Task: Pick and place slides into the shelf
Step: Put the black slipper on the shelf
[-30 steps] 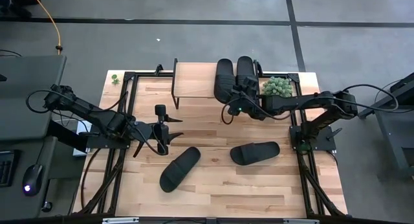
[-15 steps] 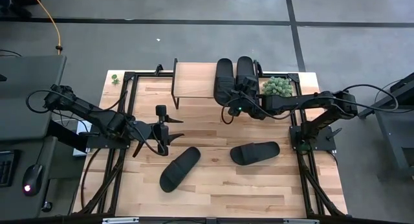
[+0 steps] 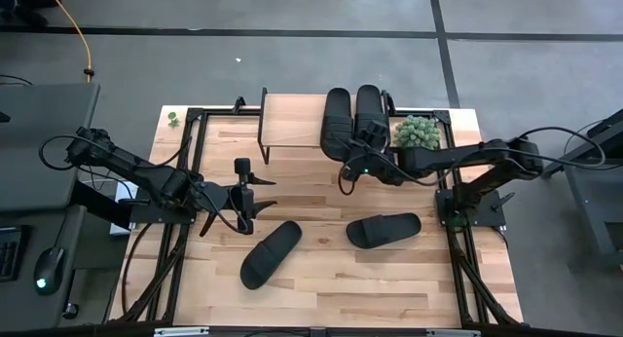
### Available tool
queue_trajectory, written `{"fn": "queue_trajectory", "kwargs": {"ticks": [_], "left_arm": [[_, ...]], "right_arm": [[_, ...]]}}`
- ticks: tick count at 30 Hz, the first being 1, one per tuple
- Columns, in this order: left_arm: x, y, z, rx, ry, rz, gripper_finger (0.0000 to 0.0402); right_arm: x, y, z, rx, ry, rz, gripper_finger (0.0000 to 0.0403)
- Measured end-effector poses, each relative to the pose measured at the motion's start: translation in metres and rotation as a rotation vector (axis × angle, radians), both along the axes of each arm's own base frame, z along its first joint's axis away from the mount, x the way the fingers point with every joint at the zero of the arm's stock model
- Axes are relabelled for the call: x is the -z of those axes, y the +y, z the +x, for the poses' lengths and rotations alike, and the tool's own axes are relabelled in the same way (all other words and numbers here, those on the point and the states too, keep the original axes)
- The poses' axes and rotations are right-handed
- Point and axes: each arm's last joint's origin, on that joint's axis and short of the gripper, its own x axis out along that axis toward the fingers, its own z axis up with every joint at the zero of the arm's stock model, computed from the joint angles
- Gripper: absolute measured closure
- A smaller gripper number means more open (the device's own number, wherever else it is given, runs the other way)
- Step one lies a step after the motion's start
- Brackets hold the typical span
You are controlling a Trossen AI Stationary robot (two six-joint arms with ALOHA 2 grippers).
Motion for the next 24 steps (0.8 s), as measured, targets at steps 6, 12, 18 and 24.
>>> {"fn": "queue_trajectory", "kwargs": {"ticks": [6, 12, 18, 24], "left_arm": [[0.0, 0.0, 0.0, 0.001, 0.0, 0.0, 0.019], [0.0, 0.0, 0.0, 0.001, 0.0, 0.0, 0.019], [0.0, 0.0, 0.0, -0.002, -0.002, -0.006, 0.019], [0.0, 0.0, 0.0, 0.006, -0.004, -0.022, 0.019]], "right_arm": [[-0.006, 0.013, -0.004, -0.036, -0.022, 0.011, 0.0196], [-0.009, 0.031, -0.005, -0.077, -0.069, 0.043, 0.0196], [-0.008, 0.048, -0.006, -0.115, -0.114, 0.092, 0.0196], [-0.008, 0.061, -0.006, -0.15, -0.156, 0.163, 0.0196]]}}
